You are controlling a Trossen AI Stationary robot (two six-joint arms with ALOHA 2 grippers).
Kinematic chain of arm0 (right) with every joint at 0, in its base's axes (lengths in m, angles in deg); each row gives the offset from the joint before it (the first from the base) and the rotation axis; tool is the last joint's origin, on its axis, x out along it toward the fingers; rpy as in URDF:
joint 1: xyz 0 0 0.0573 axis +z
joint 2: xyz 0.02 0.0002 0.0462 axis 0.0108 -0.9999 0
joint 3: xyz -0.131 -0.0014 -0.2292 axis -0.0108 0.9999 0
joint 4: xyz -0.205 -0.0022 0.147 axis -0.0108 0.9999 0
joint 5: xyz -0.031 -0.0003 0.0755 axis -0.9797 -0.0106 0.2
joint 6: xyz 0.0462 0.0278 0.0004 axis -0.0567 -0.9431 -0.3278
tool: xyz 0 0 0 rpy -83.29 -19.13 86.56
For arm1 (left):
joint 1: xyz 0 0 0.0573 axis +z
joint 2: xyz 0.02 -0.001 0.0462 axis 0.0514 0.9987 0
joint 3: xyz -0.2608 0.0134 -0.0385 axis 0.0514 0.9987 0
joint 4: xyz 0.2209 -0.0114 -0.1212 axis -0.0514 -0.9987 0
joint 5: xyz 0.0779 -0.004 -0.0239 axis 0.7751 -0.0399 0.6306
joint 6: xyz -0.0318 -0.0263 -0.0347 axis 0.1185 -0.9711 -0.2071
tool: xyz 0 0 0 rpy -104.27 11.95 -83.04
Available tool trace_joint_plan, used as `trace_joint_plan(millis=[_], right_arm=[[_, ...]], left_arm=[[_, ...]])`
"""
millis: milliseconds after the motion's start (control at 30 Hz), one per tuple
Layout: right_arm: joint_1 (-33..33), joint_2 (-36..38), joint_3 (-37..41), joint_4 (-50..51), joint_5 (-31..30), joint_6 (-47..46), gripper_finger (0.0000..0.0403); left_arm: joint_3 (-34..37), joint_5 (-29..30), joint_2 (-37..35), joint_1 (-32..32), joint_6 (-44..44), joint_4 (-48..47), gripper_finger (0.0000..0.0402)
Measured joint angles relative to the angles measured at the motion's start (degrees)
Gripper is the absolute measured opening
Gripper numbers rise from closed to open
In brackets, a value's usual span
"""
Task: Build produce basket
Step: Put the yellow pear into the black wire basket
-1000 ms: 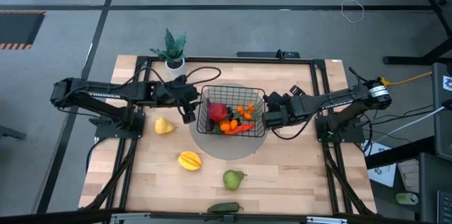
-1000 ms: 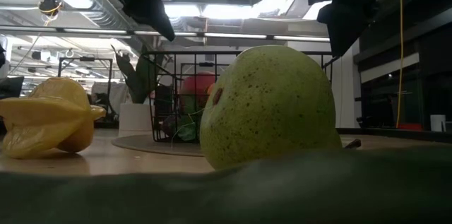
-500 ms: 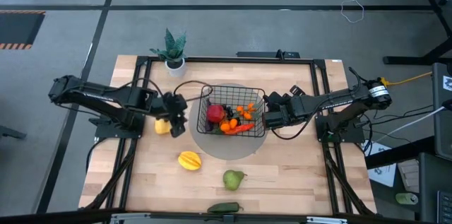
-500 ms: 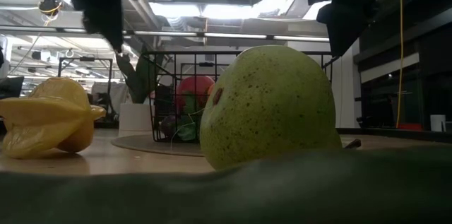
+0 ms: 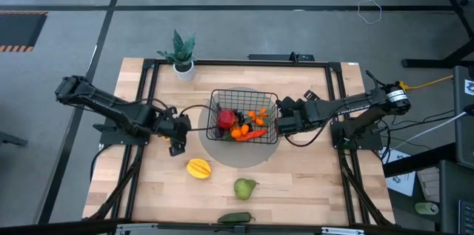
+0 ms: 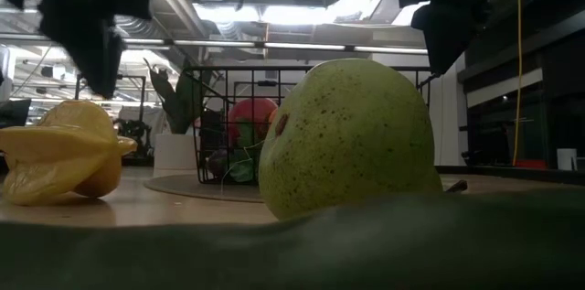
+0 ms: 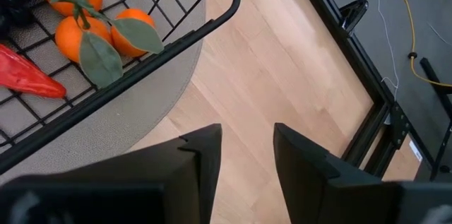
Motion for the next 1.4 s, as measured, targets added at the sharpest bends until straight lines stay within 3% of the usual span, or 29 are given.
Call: trace_joint_plan(millis=[233,600,967,1133,1400], right_arm=[[0.0,0.0,0.0,0.1,0.0,0.1,0.0121],[0.0,0.0,0.0,0.1,0.0,0.0,0.0121],[0.0,0.0,0.0,0.0,0.1,0.0,0.0121],[0.0,0.0,0.0,0.0,0.1,0.0,0.0121],[0.0,0.0,0.0,-0.1,0.1,0.0,0.0121]], left_arm=[[6.8,0.8,2.3,0.0,-0.1,2.7,0.014],[9.8,6.5,5.3,0.1,5.2,8.9,0.014],[9.8,5.5,12.7,1.7,6.2,9.7,0.014],[9.8,1.7,12.9,1.7,6.2,9.5,0.014],[9.8,0.3,12.9,1.7,6.3,9.1,0.014]])
